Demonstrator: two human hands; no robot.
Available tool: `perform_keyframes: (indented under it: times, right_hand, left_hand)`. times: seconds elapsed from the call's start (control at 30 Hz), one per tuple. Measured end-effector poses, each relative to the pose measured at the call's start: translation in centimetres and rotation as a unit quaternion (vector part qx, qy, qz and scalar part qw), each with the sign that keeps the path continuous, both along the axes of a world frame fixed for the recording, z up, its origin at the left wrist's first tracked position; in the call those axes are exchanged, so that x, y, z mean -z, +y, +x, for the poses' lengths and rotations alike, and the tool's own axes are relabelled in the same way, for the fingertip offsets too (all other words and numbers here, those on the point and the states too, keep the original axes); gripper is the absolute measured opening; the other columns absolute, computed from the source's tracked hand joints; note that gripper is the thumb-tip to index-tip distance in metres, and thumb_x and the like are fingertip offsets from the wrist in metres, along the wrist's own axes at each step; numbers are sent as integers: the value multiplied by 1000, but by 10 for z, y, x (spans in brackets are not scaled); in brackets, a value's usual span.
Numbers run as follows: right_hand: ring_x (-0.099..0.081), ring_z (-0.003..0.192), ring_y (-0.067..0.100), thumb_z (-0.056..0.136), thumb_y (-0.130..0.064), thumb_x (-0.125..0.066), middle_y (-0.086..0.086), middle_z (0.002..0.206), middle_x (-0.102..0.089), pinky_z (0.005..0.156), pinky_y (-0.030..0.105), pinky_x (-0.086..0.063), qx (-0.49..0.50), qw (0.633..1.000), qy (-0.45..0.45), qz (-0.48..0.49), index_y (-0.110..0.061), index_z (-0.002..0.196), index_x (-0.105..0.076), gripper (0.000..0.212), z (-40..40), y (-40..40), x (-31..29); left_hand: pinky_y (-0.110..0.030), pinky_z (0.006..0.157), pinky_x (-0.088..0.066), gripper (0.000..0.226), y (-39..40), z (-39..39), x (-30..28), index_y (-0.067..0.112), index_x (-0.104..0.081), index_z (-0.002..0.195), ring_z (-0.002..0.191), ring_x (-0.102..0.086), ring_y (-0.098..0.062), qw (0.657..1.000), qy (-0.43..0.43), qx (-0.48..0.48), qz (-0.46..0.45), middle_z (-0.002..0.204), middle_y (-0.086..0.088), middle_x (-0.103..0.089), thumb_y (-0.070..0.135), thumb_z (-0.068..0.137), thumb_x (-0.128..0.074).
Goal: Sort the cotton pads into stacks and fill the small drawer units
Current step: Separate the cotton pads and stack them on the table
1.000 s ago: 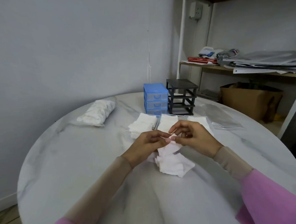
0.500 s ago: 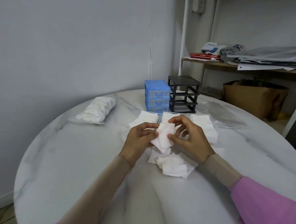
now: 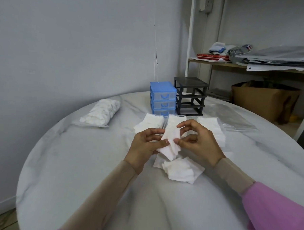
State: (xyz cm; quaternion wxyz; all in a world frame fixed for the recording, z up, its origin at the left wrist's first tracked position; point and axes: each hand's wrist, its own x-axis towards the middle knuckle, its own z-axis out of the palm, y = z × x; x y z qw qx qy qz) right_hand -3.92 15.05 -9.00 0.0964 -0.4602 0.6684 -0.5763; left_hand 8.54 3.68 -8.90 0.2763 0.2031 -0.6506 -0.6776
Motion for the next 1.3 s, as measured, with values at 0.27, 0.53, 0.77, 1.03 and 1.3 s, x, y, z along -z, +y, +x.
perform_keyframes:
  times: [0.27, 0.53, 0.77, 1.03, 1.3]
  right_hand:
    - [-62, 55, 11, 72, 0, -76, 4, 89, -62, 55, 17, -51, -24, 995, -99, -1, -18, 94, -59, 33, -1, 1, -2]
    - [-63, 65, 10, 77, 15, -62, 7, 82, -60, 57, 20, -55, -45, 974, -208, -72, -15, 94, -55, 35, -5, 1, -8]
    - [-65, 75, 9, 82, 10, -58, 0, 83, -70, 65, 22, -50, -130, 971, -198, -23, -13, 92, -64, 25, 4, -2, -4]
    - [-65, 73, 12, 78, -1, -69, -1, 80, -71, 66, 22, -54, -109, 988, -106, 11, -20, 89, -68, 22, 4, -3, 3]
    - [-54, 54, 7, 80, -13, -70, -5, 58, -57, 54, 14, -43, -68, 995, -75, 9, -9, 67, -57, 19, 4, -3, 2]
  left_hand:
    - [-20, 69, -51, 16, 1, -1, 1, 7, -64, 100, 80, -60, -13, 1000, 19, -5, -14, 89, -5, -65, 2, 88, -56]
    - [-15, 60, -53, 13, -2, 1, 0, 3, -59, 94, 62, -64, -5, 996, 71, -41, 42, 70, -2, -68, -5, 84, -61]
    - [-16, 56, -53, 15, -2, 2, 0, 3, -60, 93, 58, -64, -5, 994, 83, -33, 71, 65, 2, -69, -4, 81, -63]
    - [-15, 57, -50, 14, 2, -1, 1, 3, -66, 97, 60, -62, -2, 997, 63, 2, 42, 70, 3, -69, 1, 88, -55]
    - [-15, 60, -50, 21, 6, -1, -1, 6, -67, 105, 69, -65, -3, 998, 57, 11, 15, 81, 1, -70, 4, 90, -52]
